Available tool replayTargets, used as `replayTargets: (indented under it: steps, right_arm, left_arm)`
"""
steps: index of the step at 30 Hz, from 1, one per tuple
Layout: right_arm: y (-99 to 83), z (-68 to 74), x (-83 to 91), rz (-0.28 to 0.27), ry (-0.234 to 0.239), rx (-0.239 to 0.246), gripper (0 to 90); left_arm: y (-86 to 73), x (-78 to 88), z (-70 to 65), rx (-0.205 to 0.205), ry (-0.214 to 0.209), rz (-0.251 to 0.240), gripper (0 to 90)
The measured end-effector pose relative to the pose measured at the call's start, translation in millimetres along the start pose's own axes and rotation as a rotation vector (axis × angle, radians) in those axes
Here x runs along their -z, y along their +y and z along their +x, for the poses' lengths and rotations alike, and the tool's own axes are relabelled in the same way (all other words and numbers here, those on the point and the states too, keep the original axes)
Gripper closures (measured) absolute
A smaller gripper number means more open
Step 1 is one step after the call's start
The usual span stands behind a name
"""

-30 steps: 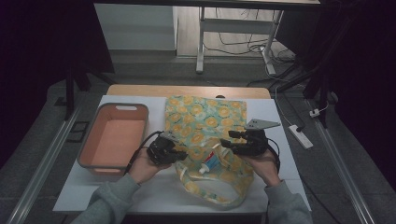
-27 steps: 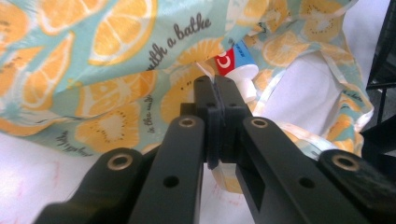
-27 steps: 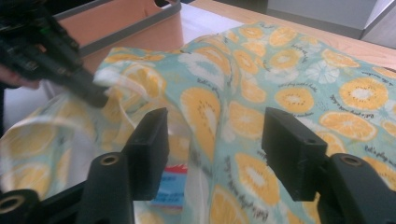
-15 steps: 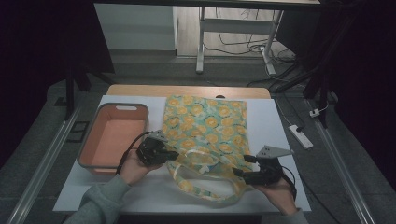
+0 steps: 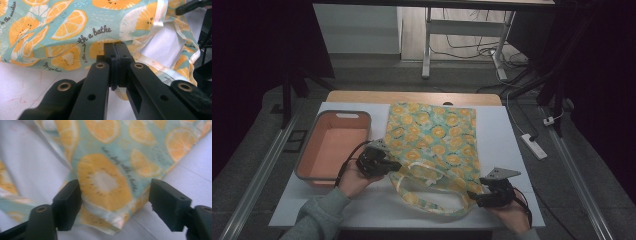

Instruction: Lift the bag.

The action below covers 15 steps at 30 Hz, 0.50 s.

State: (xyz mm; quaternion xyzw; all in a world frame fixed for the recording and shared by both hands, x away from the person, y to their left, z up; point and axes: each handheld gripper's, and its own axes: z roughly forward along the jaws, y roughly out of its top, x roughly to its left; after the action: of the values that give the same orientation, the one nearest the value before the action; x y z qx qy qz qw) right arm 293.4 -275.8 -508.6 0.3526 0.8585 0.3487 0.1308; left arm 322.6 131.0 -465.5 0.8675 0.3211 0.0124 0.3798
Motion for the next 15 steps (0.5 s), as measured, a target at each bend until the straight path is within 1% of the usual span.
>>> replayTargets:
  steps: [2, 5, 8, 9, 10, 11, 12, 13, 15]
  right_arm:
    - [-1.1, -2.5, -2.6, 0.007, -0.014, -0.007, 33.4]
    - [-2.6, -5.9, -6.4, 0.017, -0.015, -0.017, 44.9]
    - [-3.4, -7.0, -8.7, 0.032, -0.031, -0.016, 56.7]
    - [-3.6, -7.3, -8.4, 0.031, -0.039, -0.014, 62.9]
    - [-3.3, -8.2, -7.4, 0.036, -0.052, -0.016, 71.3]
    - [-3.2, -9.0, -7.0, 0.036, -0.056, -0.019, 77.0]
    - [-3.1, -10.0, -6.3, 0.039, -0.05, -0.024, 84.1]
    - [-3.2, -9.8, -6.0, 0.04, -0.047, -0.018, 87.0]
    - [-2.3, -8.6, -4.7, 0.037, -0.042, 0.001, 88.2]
  left_arm:
    - [-0.1, 0.2, 0.5, 0.002, 0.001, 0.0, 89.5]
    - [-0.2, 0.7, 1.3, 0.005, -0.001, -0.001, 89.5]
    - [-0.3, 1.0, 1.4, 0.005, -0.001, -0.002, 89.5]
    - [-0.4, 1.0, 1.5, 0.007, -0.002, -0.003, 89.5]
    - [-0.5, 1.1, 1.6, 0.007, -0.001, -0.005, 89.5]
    - [-0.7, 1.6, 1.5, 0.008, -0.001, -0.01, 89.5]
    - [-0.8, 2.2, 1.5, 0.005, -0.001, -0.012, 89.5]
    - [-0.9, 2.6, 1.5, 0.005, -0.003, -0.012, 89.5]
    - [-1.2, 3.7, 1.5, 0.005, -0.004, -0.021, 89.5]
